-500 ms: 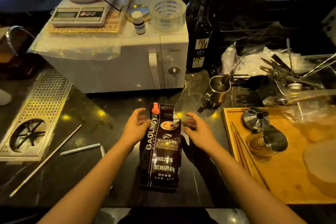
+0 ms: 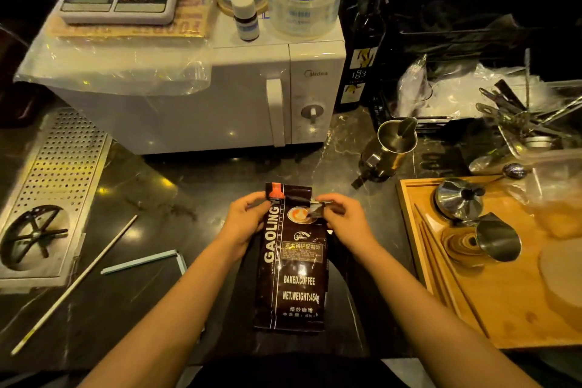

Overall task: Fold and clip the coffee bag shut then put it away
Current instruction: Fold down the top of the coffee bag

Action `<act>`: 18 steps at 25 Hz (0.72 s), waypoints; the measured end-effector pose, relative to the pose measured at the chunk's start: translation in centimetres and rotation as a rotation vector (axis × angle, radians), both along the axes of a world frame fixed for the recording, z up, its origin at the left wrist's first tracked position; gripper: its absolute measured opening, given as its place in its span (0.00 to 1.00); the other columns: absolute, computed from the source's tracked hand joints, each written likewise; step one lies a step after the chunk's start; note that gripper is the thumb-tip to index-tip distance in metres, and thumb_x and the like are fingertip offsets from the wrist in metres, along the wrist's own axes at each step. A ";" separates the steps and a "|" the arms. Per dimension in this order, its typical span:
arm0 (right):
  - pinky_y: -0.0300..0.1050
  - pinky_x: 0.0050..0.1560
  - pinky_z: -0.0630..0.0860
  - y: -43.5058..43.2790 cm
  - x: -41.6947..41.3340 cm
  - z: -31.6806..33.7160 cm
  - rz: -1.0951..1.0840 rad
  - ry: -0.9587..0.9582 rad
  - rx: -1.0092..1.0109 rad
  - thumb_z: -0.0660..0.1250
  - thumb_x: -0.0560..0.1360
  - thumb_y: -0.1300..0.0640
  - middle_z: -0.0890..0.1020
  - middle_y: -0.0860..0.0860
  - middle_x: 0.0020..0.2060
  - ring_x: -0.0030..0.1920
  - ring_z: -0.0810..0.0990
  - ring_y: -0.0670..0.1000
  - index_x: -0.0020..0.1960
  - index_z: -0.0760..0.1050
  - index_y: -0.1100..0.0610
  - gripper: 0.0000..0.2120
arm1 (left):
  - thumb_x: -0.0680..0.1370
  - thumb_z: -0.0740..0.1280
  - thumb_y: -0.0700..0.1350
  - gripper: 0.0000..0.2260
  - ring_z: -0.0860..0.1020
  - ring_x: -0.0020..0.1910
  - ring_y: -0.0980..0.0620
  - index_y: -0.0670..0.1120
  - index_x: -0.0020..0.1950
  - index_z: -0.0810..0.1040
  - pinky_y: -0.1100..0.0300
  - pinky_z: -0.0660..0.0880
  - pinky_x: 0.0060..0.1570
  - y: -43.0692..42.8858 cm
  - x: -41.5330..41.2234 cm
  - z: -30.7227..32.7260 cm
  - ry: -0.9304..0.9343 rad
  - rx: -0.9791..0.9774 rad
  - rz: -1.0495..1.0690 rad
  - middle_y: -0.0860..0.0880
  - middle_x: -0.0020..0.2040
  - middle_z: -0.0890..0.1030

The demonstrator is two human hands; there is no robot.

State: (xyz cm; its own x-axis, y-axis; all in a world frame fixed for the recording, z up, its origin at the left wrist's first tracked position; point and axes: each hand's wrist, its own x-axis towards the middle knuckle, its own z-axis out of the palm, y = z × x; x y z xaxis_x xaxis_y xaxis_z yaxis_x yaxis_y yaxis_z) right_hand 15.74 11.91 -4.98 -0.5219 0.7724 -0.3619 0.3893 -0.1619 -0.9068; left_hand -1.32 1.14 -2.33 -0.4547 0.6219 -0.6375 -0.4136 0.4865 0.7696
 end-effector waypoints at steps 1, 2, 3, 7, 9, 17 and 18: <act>0.42 0.46 0.79 -0.1 0.0 -0.1 -0.038 0.035 -0.029 0.63 0.76 0.69 0.84 0.50 0.45 0.48 0.83 0.51 0.45 0.81 0.49 0.17 | 0.81 0.61 0.35 0.10 0.84 0.40 0.51 0.41 0.54 0.81 0.62 0.81 0.38 -0.1 -0.3 -0.4 -0.002 0.006 -0.006 0.42 0.46 0.84; 0.40 0.44 0.79 -0.2 -0.1 -0.1 -0.079 0.059 -0.058 0.63 0.76 0.70 0.85 0.50 0.44 0.47 0.84 0.50 0.44 0.82 0.50 0.17 | 0.81 0.60 0.34 0.11 0.84 0.40 0.51 0.42 0.52 0.82 0.63 0.81 0.39 -0.1 -0.6 -0.7 0.000 0.005 -0.005 0.43 0.46 0.84; 0.37 0.42 0.79 -0.2 -0.1 -0.2 -0.114 0.084 -0.085 0.63 0.76 0.71 0.85 0.50 0.43 0.45 0.84 0.49 0.44 0.83 0.52 0.16 | 0.80 0.59 0.33 0.12 0.83 0.40 0.52 0.42 0.49 0.82 0.64 0.80 0.39 -0.2 -0.7 -0.9 -0.001 0.002 0.002 0.44 0.44 0.84; 0.40 0.43 0.81 -0.6 0.2 0.0 -0.191 0.111 -0.161 0.62 0.77 0.69 0.87 0.52 0.43 0.45 0.86 0.49 0.43 0.84 0.54 0.16 | 0.79 0.61 0.33 0.12 0.84 0.41 0.53 0.42 0.47 0.84 0.66 0.80 0.40 -0.5 -0.6 -0.9 -0.007 0.016 0.011 0.46 0.40 0.86; 0.46 0.47 0.82 -1.1 0.1 0.6 -0.214 0.129 -0.181 0.61 0.78 0.67 0.87 0.54 0.45 0.47 0.86 0.52 0.45 0.84 0.54 0.15 | 0.79 0.59 0.32 0.15 0.84 0.44 0.52 0.43 0.47 0.84 0.66 0.80 0.43 -0.9 -0.6 -0.8 0.003 0.015 0.035 0.45 0.42 0.86; 0.34 0.39 0.79 -4.3 0.6 4.6 -0.203 0.209 -0.045 0.72 0.73 0.64 0.84 0.50 0.42 0.42 0.84 0.41 0.48 0.82 0.59 0.05 | 0.71 0.73 0.33 0.10 0.84 0.44 0.49 0.45 0.48 0.83 0.60 0.82 0.42 -3.8 1.0 2.6 0.126 0.139 0.042 0.47 0.43 0.86; 0.34 0.39 0.78 -4.8 0.7 4.9 -0.200 0.212 -0.026 0.72 0.73 0.64 0.84 0.49 0.42 0.41 0.83 0.40 0.49 0.81 0.60 0.06 | 0.71 0.72 0.32 0.12 0.84 0.46 0.48 0.46 0.50 0.82 0.57 0.82 0.45 -4.2 1.3 3.0 0.135 0.162 0.048 0.46 0.46 0.86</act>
